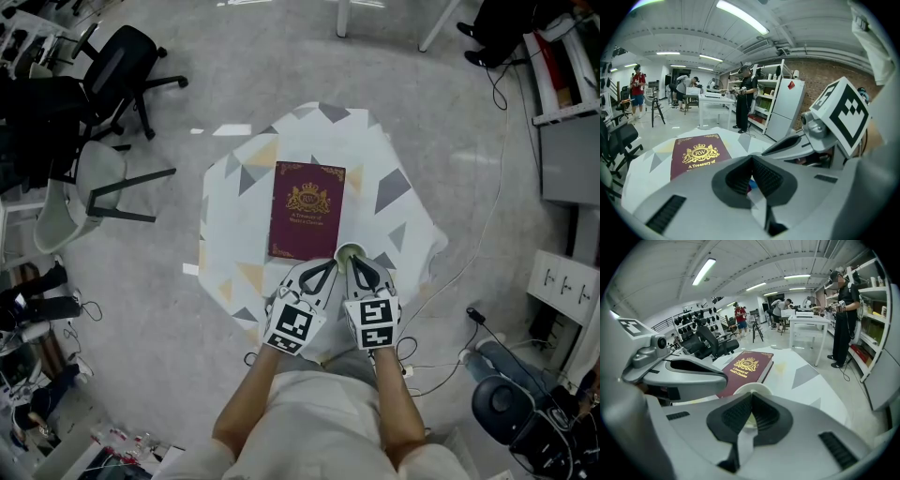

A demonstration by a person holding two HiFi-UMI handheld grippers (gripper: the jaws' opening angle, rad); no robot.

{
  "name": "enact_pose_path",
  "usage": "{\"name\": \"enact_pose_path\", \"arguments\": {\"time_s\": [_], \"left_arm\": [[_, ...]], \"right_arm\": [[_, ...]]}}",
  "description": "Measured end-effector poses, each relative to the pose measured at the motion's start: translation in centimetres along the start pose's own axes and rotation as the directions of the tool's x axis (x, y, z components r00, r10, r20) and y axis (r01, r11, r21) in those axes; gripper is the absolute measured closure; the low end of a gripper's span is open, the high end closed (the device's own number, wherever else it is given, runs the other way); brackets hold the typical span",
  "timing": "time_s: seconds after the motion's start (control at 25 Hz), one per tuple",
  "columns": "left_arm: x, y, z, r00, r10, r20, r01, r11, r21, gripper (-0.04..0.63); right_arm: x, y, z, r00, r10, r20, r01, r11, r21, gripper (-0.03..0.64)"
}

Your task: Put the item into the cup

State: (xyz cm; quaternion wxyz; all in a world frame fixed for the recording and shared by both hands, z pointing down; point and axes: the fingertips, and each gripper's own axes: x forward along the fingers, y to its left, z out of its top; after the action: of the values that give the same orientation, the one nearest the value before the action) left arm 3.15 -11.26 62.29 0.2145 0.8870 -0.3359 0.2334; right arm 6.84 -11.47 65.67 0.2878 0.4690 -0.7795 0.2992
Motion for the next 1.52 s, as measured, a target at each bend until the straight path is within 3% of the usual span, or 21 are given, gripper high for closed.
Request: {"name": "enact_pose_path", "arguments": {"time_s": [0.36, 1.52], "left_arm": [[0.0, -0.1, -0.1, 1.000, -0.001, -0.003, 0.001, 1.000, 0.001, 0.583], [-1.6, -0.5, 0.1, 1.000, 0.009, 0.012, -0.009, 1.000, 0.023, 0.583]], "right_arm": [[0.8, 0.7, -1.3, 0.999, 0.027, -0.039, -0.027, 1.000, -0.011, 0.607], [1.5, 0.9, -1.4, 0.998, 0.003, -0.055, -0.006, 0.998, -0.067, 0.563]]}}
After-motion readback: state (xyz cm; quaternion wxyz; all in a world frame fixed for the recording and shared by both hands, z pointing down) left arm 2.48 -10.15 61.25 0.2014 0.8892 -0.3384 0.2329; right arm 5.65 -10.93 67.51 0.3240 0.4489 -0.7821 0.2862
